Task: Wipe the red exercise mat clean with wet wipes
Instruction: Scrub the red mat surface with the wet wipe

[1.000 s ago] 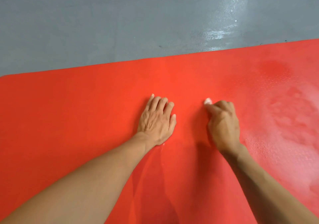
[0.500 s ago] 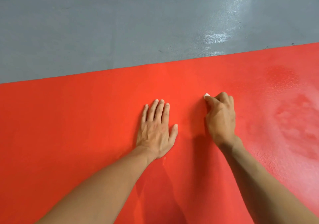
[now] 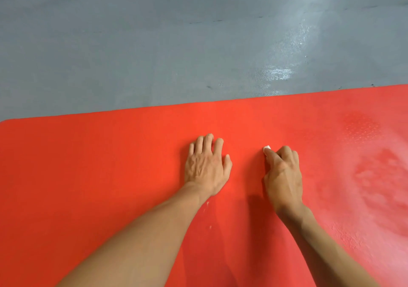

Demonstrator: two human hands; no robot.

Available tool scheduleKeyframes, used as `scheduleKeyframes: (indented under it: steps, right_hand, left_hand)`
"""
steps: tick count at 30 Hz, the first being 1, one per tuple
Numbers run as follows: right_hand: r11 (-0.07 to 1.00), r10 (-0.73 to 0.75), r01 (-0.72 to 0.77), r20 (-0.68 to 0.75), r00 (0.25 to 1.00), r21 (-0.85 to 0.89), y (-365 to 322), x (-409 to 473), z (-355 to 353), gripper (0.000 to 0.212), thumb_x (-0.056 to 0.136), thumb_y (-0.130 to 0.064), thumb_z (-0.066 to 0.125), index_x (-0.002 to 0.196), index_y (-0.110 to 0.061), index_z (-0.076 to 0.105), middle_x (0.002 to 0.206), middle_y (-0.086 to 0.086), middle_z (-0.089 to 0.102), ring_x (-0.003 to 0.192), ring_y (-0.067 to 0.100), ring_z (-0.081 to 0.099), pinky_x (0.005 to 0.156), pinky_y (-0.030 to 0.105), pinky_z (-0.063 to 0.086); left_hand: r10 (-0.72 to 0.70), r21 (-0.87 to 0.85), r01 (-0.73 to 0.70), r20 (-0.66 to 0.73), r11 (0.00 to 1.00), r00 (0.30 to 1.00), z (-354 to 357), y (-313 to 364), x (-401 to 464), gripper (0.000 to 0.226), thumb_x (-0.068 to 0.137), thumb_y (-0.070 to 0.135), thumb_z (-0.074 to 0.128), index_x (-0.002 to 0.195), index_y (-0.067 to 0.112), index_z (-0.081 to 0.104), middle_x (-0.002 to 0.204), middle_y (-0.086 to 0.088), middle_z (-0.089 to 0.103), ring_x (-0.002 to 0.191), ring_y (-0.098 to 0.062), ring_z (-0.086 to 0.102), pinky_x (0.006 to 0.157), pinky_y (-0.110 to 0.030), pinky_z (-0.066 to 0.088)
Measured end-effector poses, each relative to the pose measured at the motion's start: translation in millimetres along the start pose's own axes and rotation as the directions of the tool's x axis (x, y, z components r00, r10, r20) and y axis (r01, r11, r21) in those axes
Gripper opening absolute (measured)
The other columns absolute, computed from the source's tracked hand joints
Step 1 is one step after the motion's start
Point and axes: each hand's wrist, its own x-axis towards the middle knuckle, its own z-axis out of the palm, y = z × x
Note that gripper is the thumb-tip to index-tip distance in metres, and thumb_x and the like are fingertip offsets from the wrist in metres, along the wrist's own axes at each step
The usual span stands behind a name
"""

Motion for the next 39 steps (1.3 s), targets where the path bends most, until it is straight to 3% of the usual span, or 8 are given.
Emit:
scheduleKeyframes:
  steps: [7,12,17,23,28,33,37,39]
  right_hand:
    - [0.998,0.056,-0.054,-0.065,0.996,0.023,-22.5,38.2,25.1,0.022,0.09,0.006,0.049,0.097,-0.007,0.065,0.092,0.008,0.047,0.087,0.027,0.039,0.075,0.047,0.045]
    - [0.861,-0.506,0.492,0.127,0.853,0.127,-22.5,44.6,22.3,0.029,0.104,-0.018,0.051,0.126,-0.011,0.068,0.092,0.004,0.053,0.085,0.026,0.046,0.077,0.038,0.046]
    - [1.0,-0.027,0.027,-0.058,0.998,-0.004,4.2,97.8,27.1,0.033,0.088,0.007,0.051,0.112,-0.004,0.07,0.095,0.012,0.051,0.09,0.03,0.042,0.08,0.045,0.042]
    - [0.838,-0.545,0.525,0.165,0.822,0.149,-44.1,79.6,38.6,0.037,0.101,-0.017,0.042,0.129,-0.006,0.065,0.098,0.006,0.054,0.089,0.025,0.043,0.079,0.034,0.044]
    - [0.992,-0.121,0.121,0.02,0.992,0.027,-8.4,118.9,36.8,0.025,0.1,-0.002,0.051,0.12,-0.003,0.066,0.103,0.013,0.05,0.093,0.03,0.041,0.081,0.048,0.046]
    - [0.819,-0.572,0.566,0.215,0.792,0.094,-28.8,103.0,38.6,0.043,0.102,-0.02,0.039,0.136,-0.004,0.059,0.109,0.01,0.055,0.092,0.03,0.046,0.081,0.04,0.048]
    - [0.983,-0.177,0.179,0.067,0.982,-0.032,-6.1,137.1,34.7,0.035,0.098,-0.007,0.042,0.125,-0.003,0.064,0.107,0.014,0.054,0.094,0.035,0.045,0.08,0.049,0.048]
    - [0.98,-0.196,0.198,0.099,0.976,-0.015,-30.5,125.1,44.3,0.041,0.096,-0.008,0.038,0.129,0.0,0.061,0.11,0.015,0.054,0.095,0.035,0.045,0.081,0.041,0.043]
  left_hand:
    - [0.033,-0.032,-0.032,0.01,0.999,0.999,12.2,-4.8,6.8,0.069,0.099,0.048,0.032,0.158,0.016,0.042,0.165,-0.006,0.039,0.157,-0.025,0.026,0.128,-0.051,0.018]
    - [0.032,-0.03,-0.032,0.024,0.999,0.999,11.8,-7.0,6.2,0.066,0.1,0.044,0.031,0.159,0.016,0.041,0.166,-0.004,0.038,0.158,-0.024,0.024,0.127,-0.051,0.019]
    - [0.024,-0.025,-0.024,0.023,0.999,0.999,10.3,-4.1,5.8,0.064,0.102,0.044,0.033,0.159,0.016,0.041,0.166,-0.004,0.038,0.158,-0.024,0.024,0.127,-0.051,0.02]
    - [0.015,-0.031,-0.014,0.022,0.999,1.0,9.0,-4.5,6.8,0.065,0.101,0.043,0.039,0.159,0.014,0.04,0.165,-0.005,0.039,0.158,-0.024,0.024,0.128,-0.05,0.018]
    - [0.015,-0.025,-0.014,0.032,1.0,0.999,8.7,-4.2,5.8,0.065,0.101,0.044,0.039,0.158,0.014,0.042,0.165,-0.004,0.039,0.158,-0.025,0.023,0.127,-0.051,0.019]
    - [0.017,-0.026,-0.017,0.023,1.0,1.0,7.3,-4.3,7.1,0.064,0.101,0.044,0.039,0.157,0.013,0.043,0.165,-0.005,0.039,0.158,-0.025,0.024,0.127,-0.051,0.019]
    - [0.01,-0.019,-0.009,0.039,1.0,0.999,7.0,-4.5,8.0,0.065,0.101,0.044,0.037,0.158,0.014,0.041,0.166,-0.005,0.038,0.158,-0.025,0.023,0.127,-0.051,0.019]
    - [0.011,-0.02,-0.01,0.037,1.0,0.999,6.4,-4.6,6.8,0.065,0.101,0.044,0.037,0.158,0.014,0.042,0.165,-0.005,0.039,0.158,-0.025,0.024,0.127,-0.051,0.019]
